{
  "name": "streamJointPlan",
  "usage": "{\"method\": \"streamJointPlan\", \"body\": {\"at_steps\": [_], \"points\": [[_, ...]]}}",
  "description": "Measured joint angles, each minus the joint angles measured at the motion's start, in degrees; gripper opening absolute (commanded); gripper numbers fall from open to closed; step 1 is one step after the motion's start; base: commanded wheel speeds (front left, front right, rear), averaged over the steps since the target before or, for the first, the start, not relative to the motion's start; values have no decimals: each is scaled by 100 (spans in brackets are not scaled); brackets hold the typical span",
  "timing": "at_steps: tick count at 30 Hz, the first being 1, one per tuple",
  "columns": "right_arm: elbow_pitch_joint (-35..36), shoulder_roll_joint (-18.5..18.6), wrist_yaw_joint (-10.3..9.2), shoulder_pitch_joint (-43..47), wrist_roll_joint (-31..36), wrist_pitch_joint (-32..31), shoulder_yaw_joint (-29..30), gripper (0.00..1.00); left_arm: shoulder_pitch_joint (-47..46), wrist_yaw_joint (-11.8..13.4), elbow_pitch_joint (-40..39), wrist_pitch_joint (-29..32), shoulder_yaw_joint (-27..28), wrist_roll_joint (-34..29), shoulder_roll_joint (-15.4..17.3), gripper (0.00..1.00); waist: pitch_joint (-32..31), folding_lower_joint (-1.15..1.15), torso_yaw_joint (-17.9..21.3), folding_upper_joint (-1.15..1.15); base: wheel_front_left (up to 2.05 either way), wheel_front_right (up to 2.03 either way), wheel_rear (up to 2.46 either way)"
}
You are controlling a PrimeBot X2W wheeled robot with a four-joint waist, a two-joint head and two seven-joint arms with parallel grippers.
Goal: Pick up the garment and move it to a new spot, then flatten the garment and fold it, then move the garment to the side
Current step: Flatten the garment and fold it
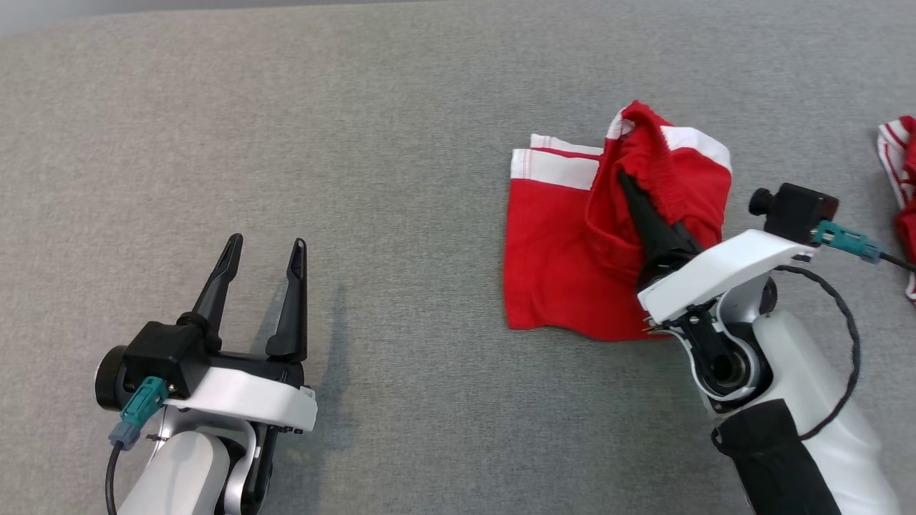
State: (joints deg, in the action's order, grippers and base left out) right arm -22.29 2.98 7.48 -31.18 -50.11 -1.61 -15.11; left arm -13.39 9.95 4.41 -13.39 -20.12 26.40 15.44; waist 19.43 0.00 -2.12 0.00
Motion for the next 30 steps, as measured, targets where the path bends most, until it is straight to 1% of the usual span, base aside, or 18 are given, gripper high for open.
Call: {"method": "streamJointPlan", "body": {"at_steps": [8,9,10,11,17,22,25,27,30], "points": [[-740,-16,0,-285,-20,321,-720,0,-74,-14,108,-55,-7,1,-78,100,114,0,-320,0,0,0,0],[-829,-11,0,-332,9,375,-810,17,-84,-14,115,-75,0,2,-91,100,122,0,-336,0,0,0,0],[-895,-9,0,-368,63,438,-871,69,-93,-15,121,-76,5,2,-99,100,126,0,-347,0,0,0,0],[-950,-7,0,-393,55,503,-942,100,-94,-25,129,-77,11,2,-102,100,125,0,-355,0,0,0,0],[-1057,-2,-1,-436,96,754,-1411,100,-94,-29,171,-102,46,2,-131,100,66,0,-318,0,0,0,0],[-749,-18,0,-216,319,993,-1532,100,-66,-23,192,-126,65,1,-141,100,-34,0,-213,0,0,0,0],[-293,58,1,63,445,1189,-1418,100,14,-20,193,-127,76,2,-131,100,-116,0,-126,0,0,0,0],[2,212,1,297,546,1299,-1193,100,47,-3,193,-127,92,3,-102,100,-182,0,-66,0,0,0,0],[423,448,0,726,833,1401,-691,100,129,30,172,-125,115,5,-45,100,-290,0,41,0,0,0,0]]}}
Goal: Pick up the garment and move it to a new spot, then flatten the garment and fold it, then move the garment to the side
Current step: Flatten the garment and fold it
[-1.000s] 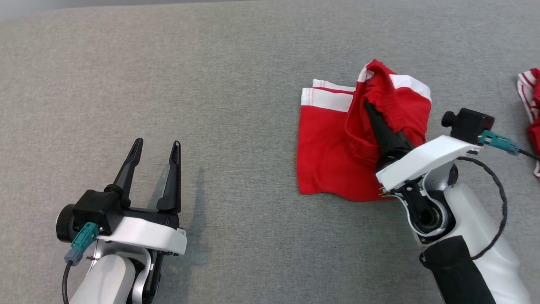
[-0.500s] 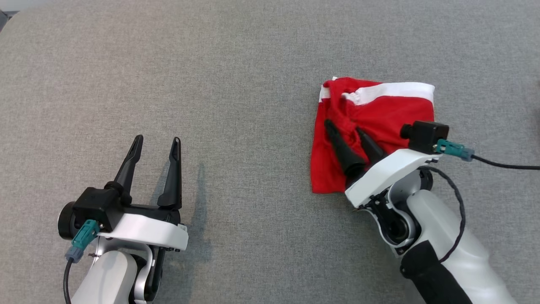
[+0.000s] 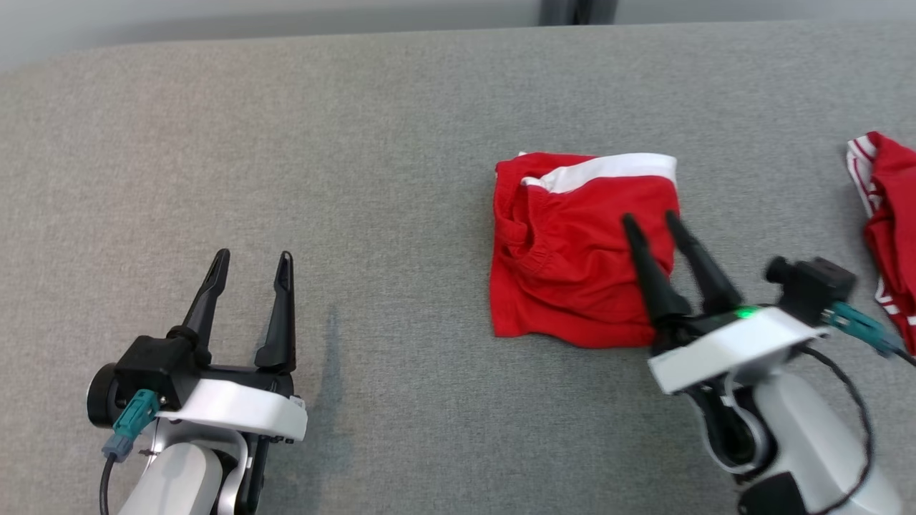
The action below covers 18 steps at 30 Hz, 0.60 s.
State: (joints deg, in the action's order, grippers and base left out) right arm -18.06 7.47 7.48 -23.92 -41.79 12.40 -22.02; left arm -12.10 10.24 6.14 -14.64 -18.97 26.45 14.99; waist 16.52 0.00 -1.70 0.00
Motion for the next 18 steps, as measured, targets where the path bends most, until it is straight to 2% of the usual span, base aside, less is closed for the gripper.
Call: {"method": "streamJointPlan", "body": {"at_steps": [1,7,11,14,18], "points": [[0,0,0,0,0,0,0,100,0,0,0,0,0,0,0,100,0,0,0,0,0,0,0],[821,267,1,794,909,-22,1217,100,169,92,-107,82,58,27,98,100,-235,0,218,0,0,0,0],[1301,288,1,1224,1579,-242,1914,100,297,144,-188,136,93,52,175,100,-399,0,303,0,0,0,0],[1640,208,1,1533,1912,-463,2214,100,394,197,-263,179,122,71,225,100,-508,0,324,0,0,0,0],[1978,79,1,1836,2226,-721,2330,100,573,274,-360,253,144,91,288,100,-664,0,329,0,0,0,0]]}}
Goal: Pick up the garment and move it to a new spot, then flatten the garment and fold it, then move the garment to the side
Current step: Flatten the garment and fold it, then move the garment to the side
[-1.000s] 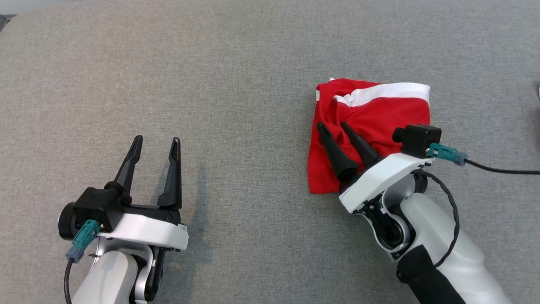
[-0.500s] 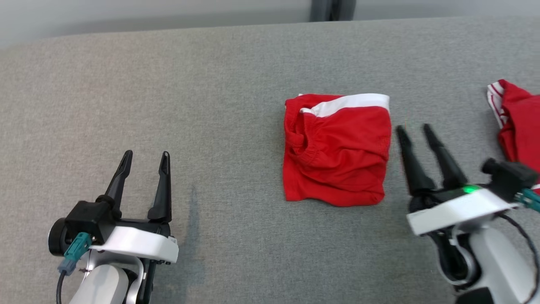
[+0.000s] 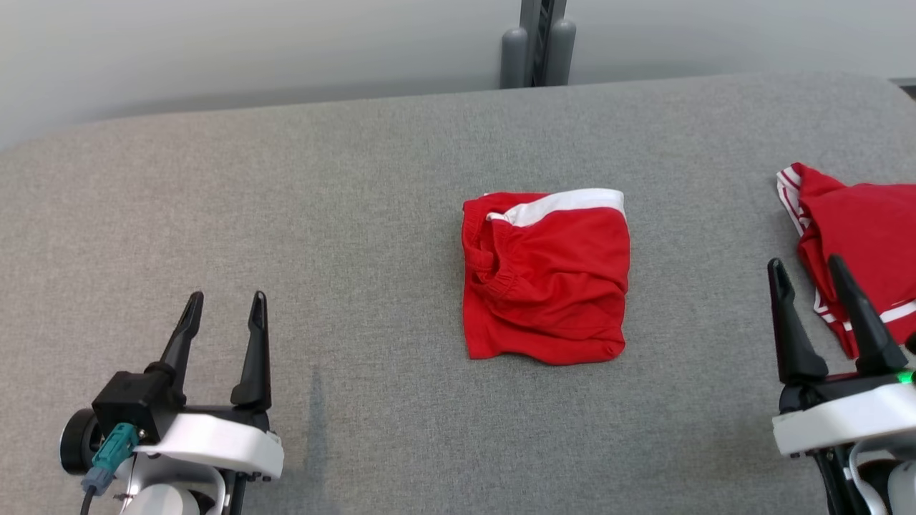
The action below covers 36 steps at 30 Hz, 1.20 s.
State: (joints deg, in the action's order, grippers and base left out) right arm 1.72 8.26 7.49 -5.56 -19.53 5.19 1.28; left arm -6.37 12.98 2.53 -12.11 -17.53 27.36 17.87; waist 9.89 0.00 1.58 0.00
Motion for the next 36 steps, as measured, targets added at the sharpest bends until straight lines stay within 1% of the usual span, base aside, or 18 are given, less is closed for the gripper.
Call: {"method": "streamJointPlan", "body": {"at_steps": [7,8,18,26,36], "points": [[271,-94,0,464,234,-307,-49,100,391,89,-148,160,-64,33,80,100,-399,0,-4,0,0,0,0],[313,-102,0,604,261,-398,-69,100,525,121,-199,208,-98,40,90,100,-533,0,-5,0,0,0,0],[597,-98,0,1159,390,-684,-20,100,987,230,-388,382,-190,99,131,100,-1056,0,-39,0,0,0,0],[711,-146,0,1298,443,-775,34,100,1067,281,-486,404,-158,129,189,100,-1164,0,-54,0,0,0,0],[749,-196,0,1312,448,-818,109,100,1060,370,-609,402,-89,132,279,100,-1152,0,-78,0,0,0,0]]}}
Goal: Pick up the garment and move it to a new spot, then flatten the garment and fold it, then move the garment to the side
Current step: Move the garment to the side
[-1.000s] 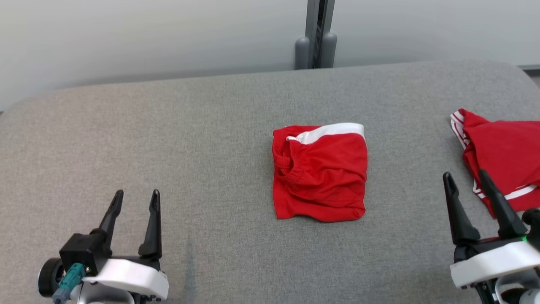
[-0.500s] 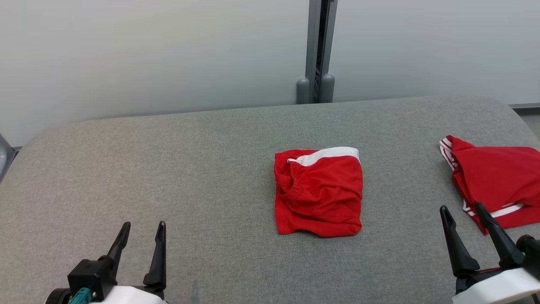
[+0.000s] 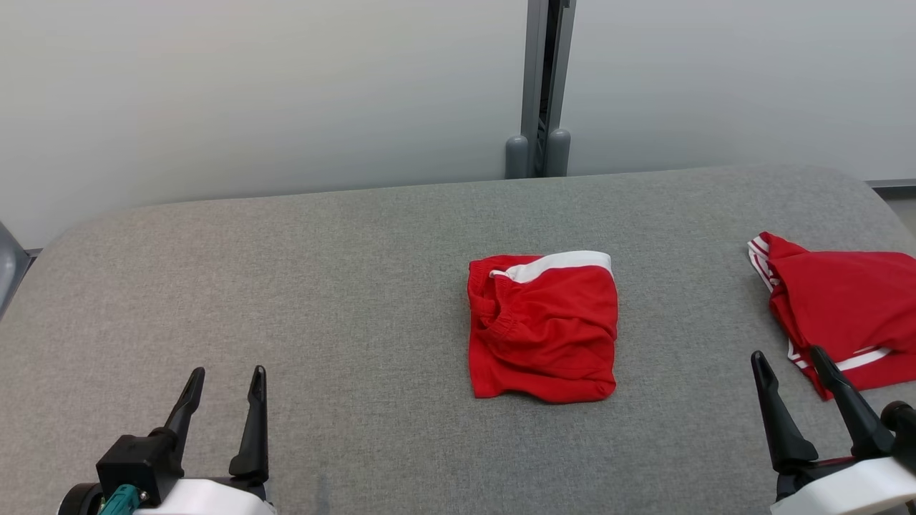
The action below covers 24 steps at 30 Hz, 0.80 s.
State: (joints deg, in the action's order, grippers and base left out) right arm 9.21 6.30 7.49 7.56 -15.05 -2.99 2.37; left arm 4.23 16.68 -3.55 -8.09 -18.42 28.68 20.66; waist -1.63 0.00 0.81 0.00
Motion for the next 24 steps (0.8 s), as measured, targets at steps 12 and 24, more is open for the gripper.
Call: {"method": "streamJointPlan", "body": {"at_steps": [12,24], "points": [[-7,-32,0,-4,7,-2,-8,100,-5,60,-73,26,0,-1,24,100,0,0,-44,0,0,0,0],[-69,-38,0,-42,-9,0,98,100,-124,113,-201,48,-26,-24,34,100,69,0,-182,0,0,0,0]]}}
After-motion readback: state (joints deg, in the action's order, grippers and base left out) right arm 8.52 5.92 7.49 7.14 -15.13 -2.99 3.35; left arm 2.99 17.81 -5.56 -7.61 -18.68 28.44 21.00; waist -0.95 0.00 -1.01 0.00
